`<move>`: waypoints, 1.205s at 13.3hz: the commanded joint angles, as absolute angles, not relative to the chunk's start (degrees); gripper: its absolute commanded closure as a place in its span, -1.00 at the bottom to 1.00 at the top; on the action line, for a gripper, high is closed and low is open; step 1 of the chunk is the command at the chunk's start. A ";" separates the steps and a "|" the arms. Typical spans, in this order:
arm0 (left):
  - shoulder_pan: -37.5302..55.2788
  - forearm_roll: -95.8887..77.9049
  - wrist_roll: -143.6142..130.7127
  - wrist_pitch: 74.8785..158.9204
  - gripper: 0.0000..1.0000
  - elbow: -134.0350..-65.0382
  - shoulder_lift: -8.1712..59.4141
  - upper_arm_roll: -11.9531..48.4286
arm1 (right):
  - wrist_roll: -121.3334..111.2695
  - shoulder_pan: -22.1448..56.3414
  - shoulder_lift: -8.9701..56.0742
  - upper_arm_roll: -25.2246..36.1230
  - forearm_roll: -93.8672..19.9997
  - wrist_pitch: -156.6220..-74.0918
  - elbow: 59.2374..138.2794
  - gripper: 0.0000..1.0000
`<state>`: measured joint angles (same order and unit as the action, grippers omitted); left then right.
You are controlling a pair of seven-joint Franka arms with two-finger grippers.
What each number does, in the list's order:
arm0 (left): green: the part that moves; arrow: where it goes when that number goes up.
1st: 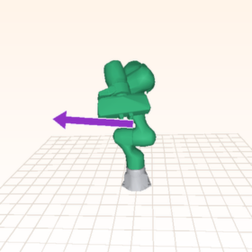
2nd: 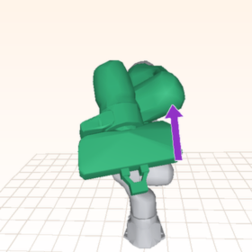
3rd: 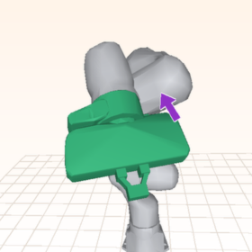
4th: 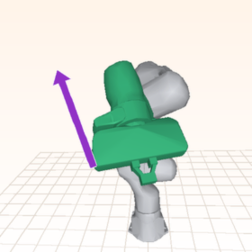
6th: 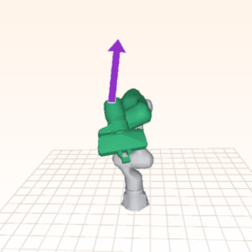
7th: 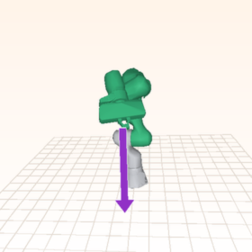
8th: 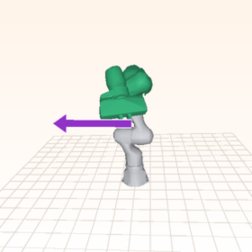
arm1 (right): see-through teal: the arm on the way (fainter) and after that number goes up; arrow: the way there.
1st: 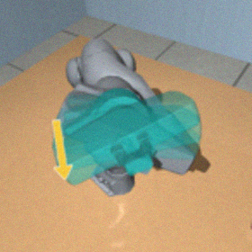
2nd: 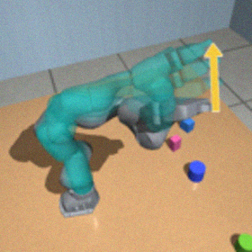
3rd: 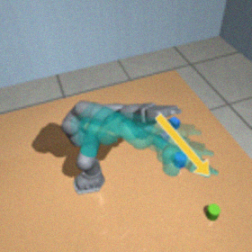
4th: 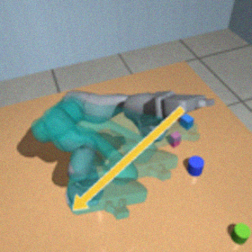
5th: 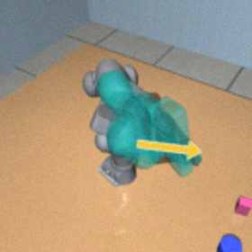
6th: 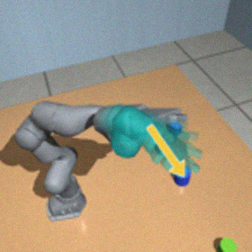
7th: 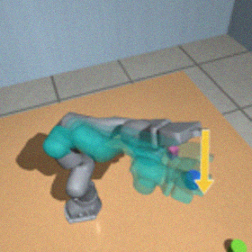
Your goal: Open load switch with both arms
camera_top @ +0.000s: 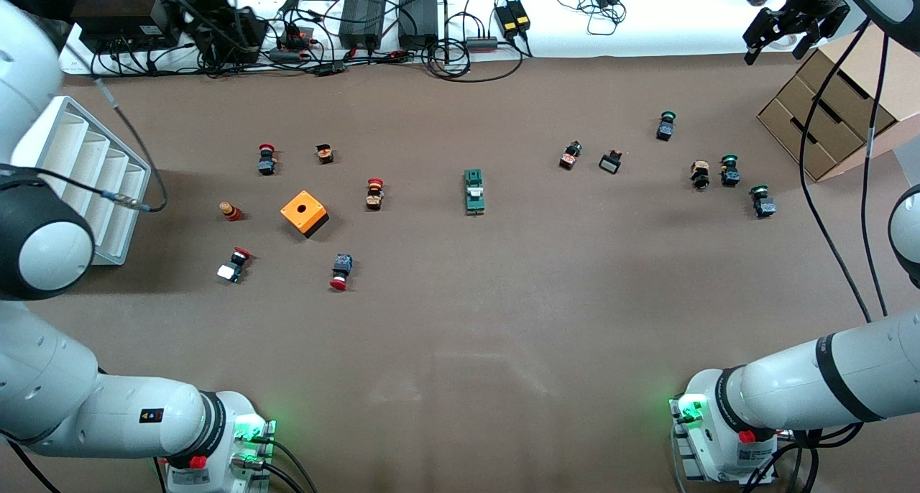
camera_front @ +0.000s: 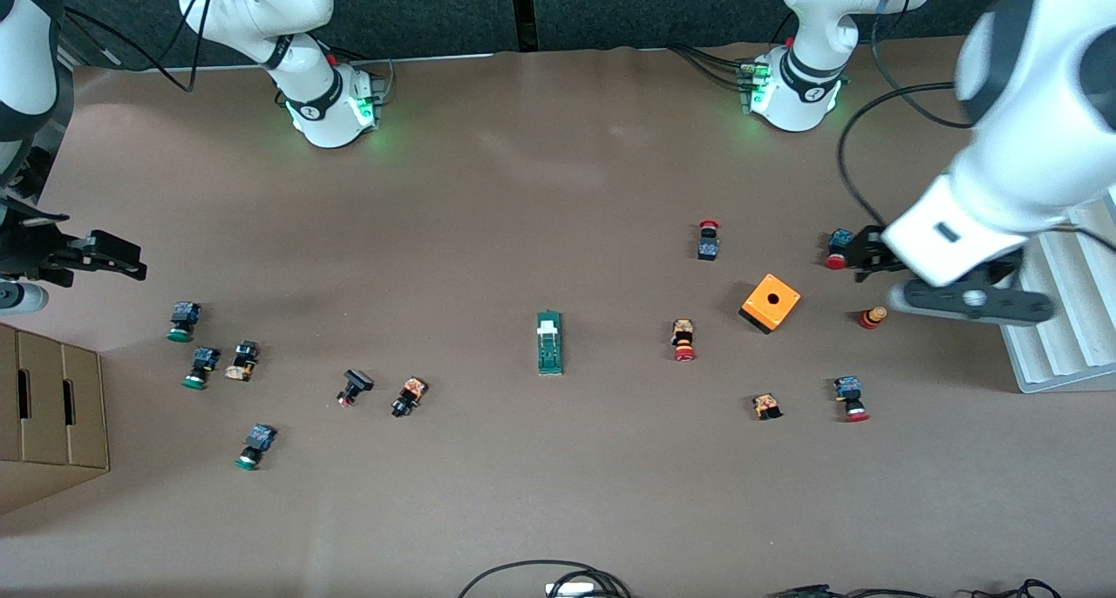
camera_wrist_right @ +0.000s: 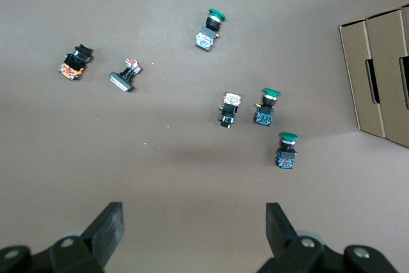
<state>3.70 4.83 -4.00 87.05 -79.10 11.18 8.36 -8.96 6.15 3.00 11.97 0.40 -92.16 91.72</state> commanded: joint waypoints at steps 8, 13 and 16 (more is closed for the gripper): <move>6.24 0.88 -3.95 94.49 -1.00 -96.07 -1.15 0.00 | -9.32 6.15 3.16 11.87 1.23 -92.37 91.23 -1.00; 6.24 0.79 -4.04 94.04 -1.00 -95.27 -0.88 0.17 | -9.32 6.15 3.16 11.78 1.23 -92.37 91.23 -1.00; 6.15 0.79 -3.96 94.04 -1.00 -95.01 -0.79 0.09 | -9.23 6.24 3.16 11.69 1.32 -92.46 91.23 -1.00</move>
